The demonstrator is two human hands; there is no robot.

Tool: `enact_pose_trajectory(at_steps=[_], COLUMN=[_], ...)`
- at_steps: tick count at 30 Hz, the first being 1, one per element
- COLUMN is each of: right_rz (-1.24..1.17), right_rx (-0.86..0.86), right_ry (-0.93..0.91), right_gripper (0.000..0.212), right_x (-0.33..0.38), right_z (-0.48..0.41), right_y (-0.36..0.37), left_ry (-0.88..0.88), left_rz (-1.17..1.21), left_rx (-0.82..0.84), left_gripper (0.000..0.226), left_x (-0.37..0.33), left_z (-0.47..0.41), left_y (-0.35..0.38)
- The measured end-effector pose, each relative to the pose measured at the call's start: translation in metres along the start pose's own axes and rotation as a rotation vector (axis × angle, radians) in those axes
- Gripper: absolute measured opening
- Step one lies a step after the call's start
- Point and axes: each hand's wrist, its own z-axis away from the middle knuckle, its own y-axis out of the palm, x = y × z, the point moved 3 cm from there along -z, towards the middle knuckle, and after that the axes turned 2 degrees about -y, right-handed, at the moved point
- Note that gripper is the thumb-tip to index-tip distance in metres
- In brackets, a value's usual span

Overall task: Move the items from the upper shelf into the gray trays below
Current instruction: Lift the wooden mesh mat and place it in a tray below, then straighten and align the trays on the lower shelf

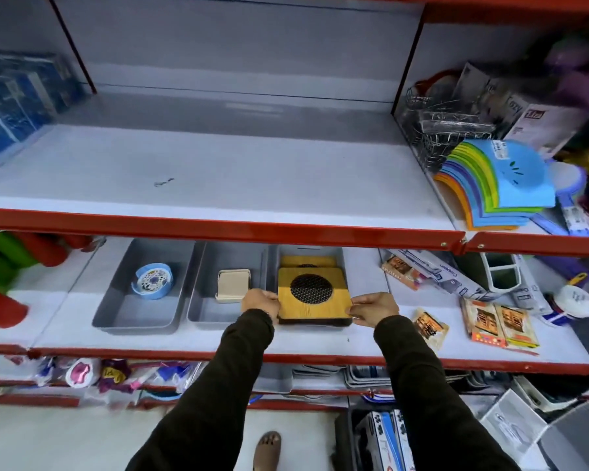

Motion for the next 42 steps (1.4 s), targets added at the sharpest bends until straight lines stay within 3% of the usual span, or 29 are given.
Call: enact_pose_trajectory(at_steps=[7,11,13,15,20,31,42], right_rz=[0.178,0.236,0.253,0.264,0.428,0.567,0.531], right_rx=[-0.195,-0.251,-0.252,-0.244,-0.159,-0.120,0.017], right_ry=[-0.064,-0.059,-0.065,-0.095,-0.179,-0.274,-0.511], right_gripper=[0.010,0.019,0.014,0.011,0.028,0.025,0.027], right_x=[-0.001,-0.009,-0.013,-0.015,-0.012,-0.013,0.028], right_z=[-0.045,-0.049,-0.051,-0.052,-0.045,-0.013,0.046], right_y=[0.021,0.031,0.036,0.039,0.056,0.066,0.141], left_ry=[0.093,0.132,0.138,0.146,0.153,0.289,0.440], left_rz=[-0.200,-0.260,-0.274,-0.271,-0.277,-0.163,-0.226], left_rx=[-0.129,-0.167,-0.184,-0.192,-0.131,0.030,-0.203], left_gripper=[0.024,0.025,0.025,0.024,0.030,0.036,0.029], left_x=[-0.019,-0.021,-0.018,-0.016,-0.012,0.001,0.015], left_z=[-0.027,-0.028,-0.030,-0.030,-0.029,-0.006,0.034], left_y=[0.011,0.014,0.015,0.015,0.020,0.004,-0.100])
